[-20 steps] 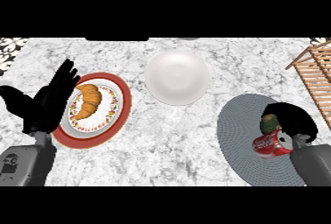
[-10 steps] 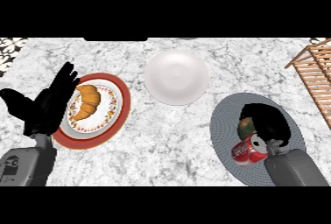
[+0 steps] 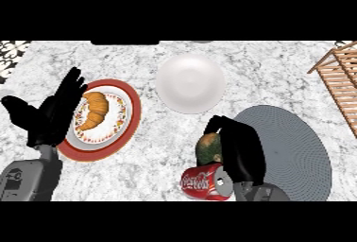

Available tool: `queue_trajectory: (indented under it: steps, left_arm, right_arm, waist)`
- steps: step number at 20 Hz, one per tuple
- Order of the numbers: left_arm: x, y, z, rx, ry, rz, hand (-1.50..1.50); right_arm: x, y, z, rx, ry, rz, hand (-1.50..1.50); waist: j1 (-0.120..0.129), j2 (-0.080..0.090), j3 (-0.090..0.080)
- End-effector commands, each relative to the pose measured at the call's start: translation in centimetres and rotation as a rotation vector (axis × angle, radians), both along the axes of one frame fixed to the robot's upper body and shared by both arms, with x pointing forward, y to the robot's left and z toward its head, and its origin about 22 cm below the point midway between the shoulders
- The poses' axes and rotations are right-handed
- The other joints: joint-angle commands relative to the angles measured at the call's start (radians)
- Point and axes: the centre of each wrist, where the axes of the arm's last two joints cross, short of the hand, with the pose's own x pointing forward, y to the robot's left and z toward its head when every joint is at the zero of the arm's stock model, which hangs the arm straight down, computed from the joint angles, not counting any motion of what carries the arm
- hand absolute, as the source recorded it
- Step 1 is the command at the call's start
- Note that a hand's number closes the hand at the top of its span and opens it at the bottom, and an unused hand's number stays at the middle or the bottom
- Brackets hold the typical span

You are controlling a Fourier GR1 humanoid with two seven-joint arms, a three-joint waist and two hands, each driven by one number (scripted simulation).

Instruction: Pick the squash from the placemat and place it in the tiered shelf

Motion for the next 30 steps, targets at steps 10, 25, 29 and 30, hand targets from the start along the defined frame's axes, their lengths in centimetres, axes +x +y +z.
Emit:
queue_trajectory:
  steps: [10,25,29,30]
  left_arm:
    - [-0.6,-0.2,-0.9,-0.006,0.014,0.003,0.0]
    - [0.8,0.5,1.4,-0.001,-0.012,-0.008,0.0]
    - [0.2,0.6,-0.3,0.0,-0.001,0.015,0.0]
    - [0.2,0.9,-0.4,-0.006,0.01,-0.007,0.0]
  right_arm:
    - [-5.6,-2.0,14.8,0.198,-0.414,-0.253,1.5]
    - [-1.8,-12.4,20.1,0.065,-0.455,-0.544,1.5]
    - [-2.1,-18.2,20.5,0.104,-0.444,-0.575,1.5]
    - [-2.9,-18.9,20.8,0.122,-0.464,-0.585,1.5]
  waist:
    - [-0.005,0.0,-0.001]
    - [-0.005,0.004,0.0]
    - [-0.014,0.004,0.001]
    - [-0.014,0.004,0.001]
